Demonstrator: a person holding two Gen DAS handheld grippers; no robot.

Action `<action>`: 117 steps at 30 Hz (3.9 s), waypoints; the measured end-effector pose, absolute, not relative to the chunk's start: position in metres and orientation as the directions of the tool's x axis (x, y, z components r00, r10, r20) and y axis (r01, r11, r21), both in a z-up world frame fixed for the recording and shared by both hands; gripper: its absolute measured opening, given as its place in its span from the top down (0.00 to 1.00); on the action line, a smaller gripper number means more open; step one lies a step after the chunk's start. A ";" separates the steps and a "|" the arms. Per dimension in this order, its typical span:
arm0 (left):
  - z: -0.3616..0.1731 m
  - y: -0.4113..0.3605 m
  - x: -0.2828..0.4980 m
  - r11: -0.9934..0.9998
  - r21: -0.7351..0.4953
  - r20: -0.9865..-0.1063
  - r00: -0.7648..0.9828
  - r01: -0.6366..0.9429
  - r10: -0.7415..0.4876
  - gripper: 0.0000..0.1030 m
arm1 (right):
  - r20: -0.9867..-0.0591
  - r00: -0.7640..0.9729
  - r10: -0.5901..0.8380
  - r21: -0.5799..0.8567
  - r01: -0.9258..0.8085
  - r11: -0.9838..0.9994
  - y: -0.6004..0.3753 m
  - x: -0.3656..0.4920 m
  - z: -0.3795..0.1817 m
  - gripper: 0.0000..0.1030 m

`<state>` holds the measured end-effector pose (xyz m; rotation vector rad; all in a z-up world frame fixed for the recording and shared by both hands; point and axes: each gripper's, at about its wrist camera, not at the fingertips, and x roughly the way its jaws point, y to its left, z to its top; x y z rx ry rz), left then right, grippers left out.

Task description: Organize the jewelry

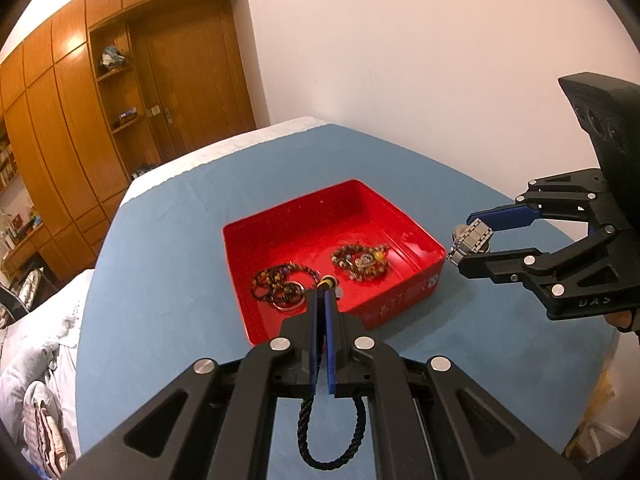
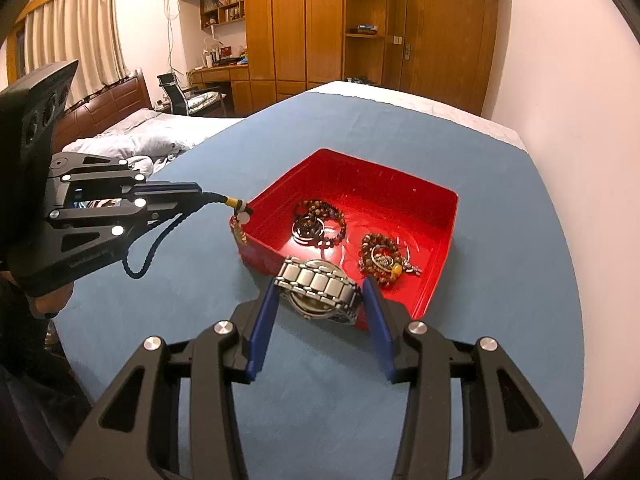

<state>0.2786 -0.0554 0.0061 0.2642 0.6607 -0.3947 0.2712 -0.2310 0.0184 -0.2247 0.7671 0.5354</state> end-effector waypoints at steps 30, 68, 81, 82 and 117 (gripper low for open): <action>-0.059 -0.067 0.459 0.906 0.043 -0.793 0.567 0.420 -0.225 0.97 | -0.853 0.465 0.237 0.002 -0.451 0.893 -0.221 0.442 -0.058 0.59; -0.029 -0.031 0.420 0.946 0.071 -0.735 0.658 0.317 -0.165 0.07 | -0.848 0.480 0.225 0.009 -0.412 0.911 -0.223 0.415 -0.045 0.08; -0.001 0.004 0.345 0.984 0.076 -0.682 0.728 0.164 -0.069 0.04 | -0.794 0.580 0.181 0.041 -0.246 0.968 -0.236 0.335 -0.008 0.03; -0.001 0.006 0.339 0.985 0.078 -0.683 0.728 0.157 -0.062 0.04 | -0.784 0.595 0.175 0.036 -0.238 0.971 -0.235 0.327 -0.007 0.03; -0.006 -0.021 0.342 0.983 0.003 -0.706 0.696 0.185 -0.129 0.04 | -0.750 0.649 0.129 0.016 -0.177 0.984 -0.207 0.342 -0.011 0.03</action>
